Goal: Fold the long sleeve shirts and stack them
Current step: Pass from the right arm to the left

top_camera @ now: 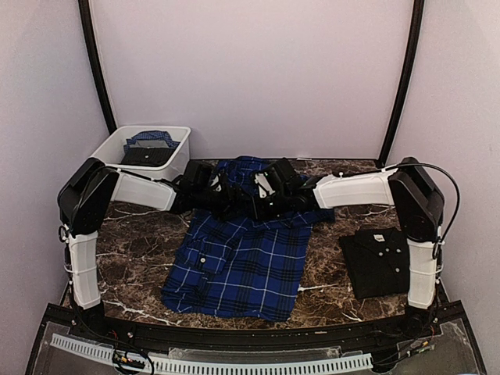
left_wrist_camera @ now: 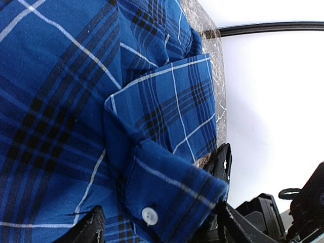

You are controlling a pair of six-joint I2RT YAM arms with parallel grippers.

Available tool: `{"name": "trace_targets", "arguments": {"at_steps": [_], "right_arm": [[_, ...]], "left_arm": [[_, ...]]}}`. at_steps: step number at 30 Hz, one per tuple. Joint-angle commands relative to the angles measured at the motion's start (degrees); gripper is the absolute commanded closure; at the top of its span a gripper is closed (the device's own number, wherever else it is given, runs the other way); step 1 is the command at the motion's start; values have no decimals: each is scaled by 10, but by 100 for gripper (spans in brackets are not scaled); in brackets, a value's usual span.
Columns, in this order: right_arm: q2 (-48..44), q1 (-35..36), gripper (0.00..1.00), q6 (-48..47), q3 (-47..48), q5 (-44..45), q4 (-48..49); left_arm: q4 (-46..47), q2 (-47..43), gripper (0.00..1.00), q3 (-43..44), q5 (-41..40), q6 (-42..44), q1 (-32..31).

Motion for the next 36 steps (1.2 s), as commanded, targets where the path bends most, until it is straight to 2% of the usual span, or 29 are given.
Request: {"name": "trace_targets", "arguments": {"at_steps": [1, 7, 11, 16, 18, 24, 28, 34, 36], "right_arm": [[3, 1, 83, 3, -13, -41, 45], [-21, 1, 68, 5, -28, -55, 44], [-53, 1, 62, 5, -45, -46, 34], [-93, -4, 46, 7, -66, -35, 30], [-101, -7, 44, 10, -72, -32, 29], [-111, -22, 44, 22, -92, -29, 29], [-109, -34, 49, 32, -101, -22, 28], [-79, -59, 73, 77, -96, -10, 35], [-54, -61, 76, 80, -74, -7, 27]], "left_arm": [[40, -7, 23, -18, -22, -10, -4], [7, 8, 21, -9, -31, 4, -4], [-20, 12, 21, -9, -39, 13, -5], [-38, 19, 23, -7, -39, 22, -5], [-38, 19, 23, -6, -39, 22, -6], [-26, -5, 22, -24, -38, 20, -6], [4, -35, 20, -52, -38, 21, -6], [90, -56, 19, -97, -27, 4, -6], [110, -47, 18, -96, -19, 4, -6]]}}
